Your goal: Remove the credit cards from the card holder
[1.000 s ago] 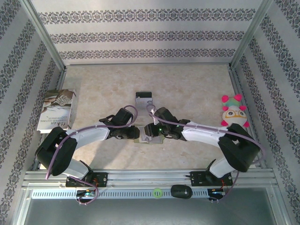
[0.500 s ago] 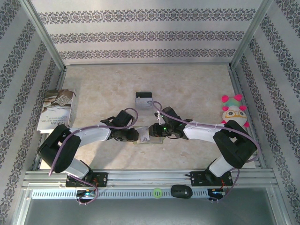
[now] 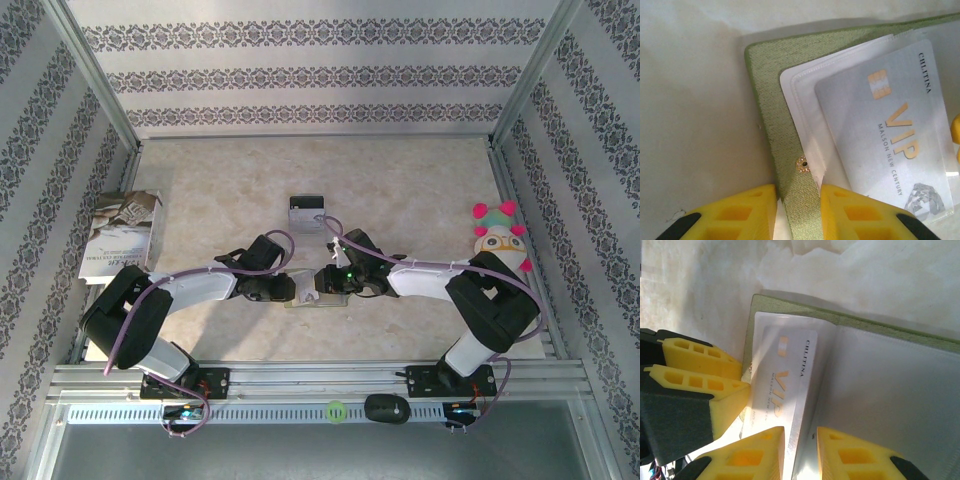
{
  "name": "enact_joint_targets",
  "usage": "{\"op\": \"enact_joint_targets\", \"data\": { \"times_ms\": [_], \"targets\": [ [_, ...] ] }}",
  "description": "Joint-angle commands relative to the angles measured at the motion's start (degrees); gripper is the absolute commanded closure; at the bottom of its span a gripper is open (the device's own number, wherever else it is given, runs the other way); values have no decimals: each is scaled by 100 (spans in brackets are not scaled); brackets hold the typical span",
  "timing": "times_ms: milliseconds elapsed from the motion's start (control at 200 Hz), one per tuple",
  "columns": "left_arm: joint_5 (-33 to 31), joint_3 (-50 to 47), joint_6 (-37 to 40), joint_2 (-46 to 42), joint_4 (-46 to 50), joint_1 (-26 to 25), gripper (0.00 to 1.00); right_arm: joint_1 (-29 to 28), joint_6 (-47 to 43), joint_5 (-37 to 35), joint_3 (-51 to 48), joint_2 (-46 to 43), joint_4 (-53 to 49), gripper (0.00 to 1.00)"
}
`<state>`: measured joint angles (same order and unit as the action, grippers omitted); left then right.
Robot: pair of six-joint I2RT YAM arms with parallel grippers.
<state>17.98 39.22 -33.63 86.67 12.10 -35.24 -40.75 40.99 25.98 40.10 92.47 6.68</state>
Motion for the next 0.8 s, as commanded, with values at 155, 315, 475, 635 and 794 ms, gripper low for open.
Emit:
{"op": "enact_joint_targets", "data": {
  "times_ms": [155,315,475,635,794],
  "targets": [
    [77,-99,14,139,-228,-62,71,-40,312,289,32,149,366,77],
    [96,-109,7,165,-255,-63,72,-49,343,320,20,208,395,81],
    [109,-108,-4,167,-285,-62,72,-56,381,329,-2,241,430,84],
    [118,-119,-12,179,-300,-63,72,-41,452,257,-9,255,408,81],
    [110,-137,-4,179,-313,-69,73,-25,479,190,-11,263,361,79]
  ]
}}
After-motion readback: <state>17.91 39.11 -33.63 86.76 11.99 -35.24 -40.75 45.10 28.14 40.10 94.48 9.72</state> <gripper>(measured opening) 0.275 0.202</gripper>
